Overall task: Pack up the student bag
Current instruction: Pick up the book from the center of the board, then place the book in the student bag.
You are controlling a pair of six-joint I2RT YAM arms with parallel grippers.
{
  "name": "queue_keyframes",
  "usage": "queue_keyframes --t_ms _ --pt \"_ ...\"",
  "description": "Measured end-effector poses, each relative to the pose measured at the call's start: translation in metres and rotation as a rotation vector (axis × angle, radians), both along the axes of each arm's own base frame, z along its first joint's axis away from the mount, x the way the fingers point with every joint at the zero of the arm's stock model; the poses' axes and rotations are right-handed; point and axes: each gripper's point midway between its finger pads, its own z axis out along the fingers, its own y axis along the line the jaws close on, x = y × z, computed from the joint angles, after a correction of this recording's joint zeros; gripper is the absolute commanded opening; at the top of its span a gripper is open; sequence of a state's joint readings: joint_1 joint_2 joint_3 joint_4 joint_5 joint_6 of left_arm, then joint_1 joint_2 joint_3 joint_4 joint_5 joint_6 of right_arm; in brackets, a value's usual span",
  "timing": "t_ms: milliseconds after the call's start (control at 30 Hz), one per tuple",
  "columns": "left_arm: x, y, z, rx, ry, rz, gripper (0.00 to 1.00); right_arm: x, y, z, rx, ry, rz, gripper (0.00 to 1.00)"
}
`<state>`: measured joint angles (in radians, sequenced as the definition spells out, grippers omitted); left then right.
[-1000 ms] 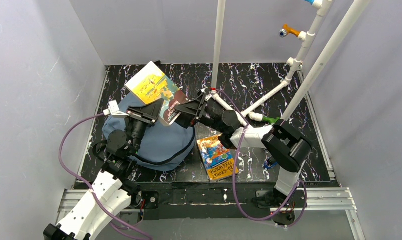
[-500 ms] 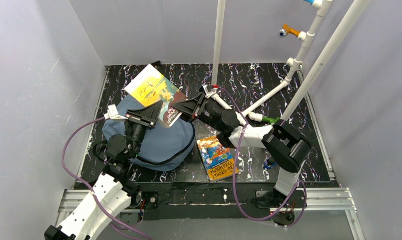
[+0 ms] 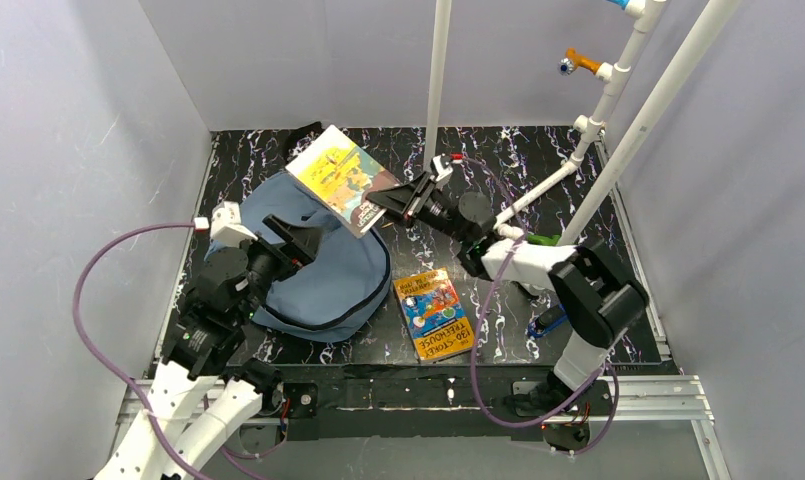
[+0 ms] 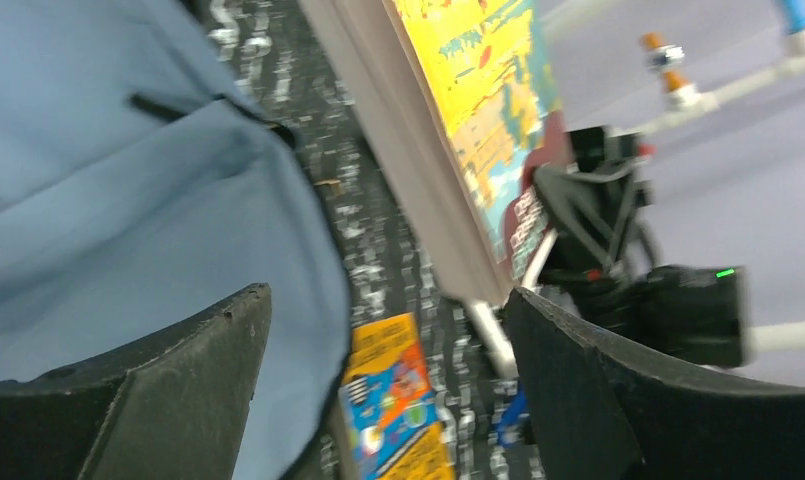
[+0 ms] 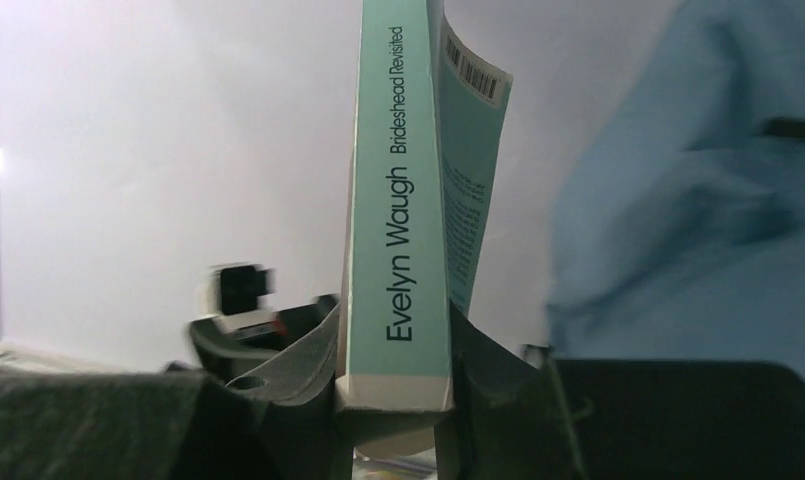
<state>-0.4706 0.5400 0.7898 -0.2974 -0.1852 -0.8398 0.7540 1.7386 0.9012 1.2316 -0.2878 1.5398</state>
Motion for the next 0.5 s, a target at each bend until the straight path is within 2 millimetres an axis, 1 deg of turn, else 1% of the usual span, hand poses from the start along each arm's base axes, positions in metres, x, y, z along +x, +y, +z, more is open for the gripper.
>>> queue_keyframes --t_ms 67,100,167,200,267,300,400,467,500 --pt "-0.009 0.015 -0.01 0.09 0.049 0.03 0.86 0.012 -0.008 -0.014 -0.142 -0.018 -0.046 0.01" --pt "-0.012 0.018 -0.014 0.118 0.065 0.031 0.86 0.019 -0.011 -0.022 -0.229 -0.028 -0.07 0.01" --pt "-0.019 0.02 -0.029 0.185 0.108 0.001 0.92 0.027 -0.016 -0.033 -0.417 -0.062 -0.114 0.01" --pt "-0.021 0.016 -0.036 0.214 0.129 -0.035 0.94 0.028 -0.021 -0.038 -0.504 -0.082 -0.131 0.01" --pt "-0.022 0.001 -0.05 0.256 0.174 -0.135 0.98 0.025 -0.037 -0.047 -0.664 -0.126 -0.159 0.01" --pt "-0.022 -0.007 -0.057 0.27 0.201 -0.183 0.98 0.021 -0.047 -0.051 -0.746 -0.148 -0.171 0.01" --pt "-0.02 -0.037 -0.087 0.334 0.313 -0.346 0.98 0.011 -0.081 -0.06 -0.962 -0.203 -0.202 0.01" --pt "-0.023 -0.053 -0.106 0.424 0.355 -0.431 0.98 0.005 -0.103 -0.066 -1.072 -0.232 -0.218 0.01" --pt "-0.028 -0.063 -0.113 0.489 0.355 -0.482 0.98 0.002 -0.115 -0.069 -1.127 -0.243 -0.227 0.01"
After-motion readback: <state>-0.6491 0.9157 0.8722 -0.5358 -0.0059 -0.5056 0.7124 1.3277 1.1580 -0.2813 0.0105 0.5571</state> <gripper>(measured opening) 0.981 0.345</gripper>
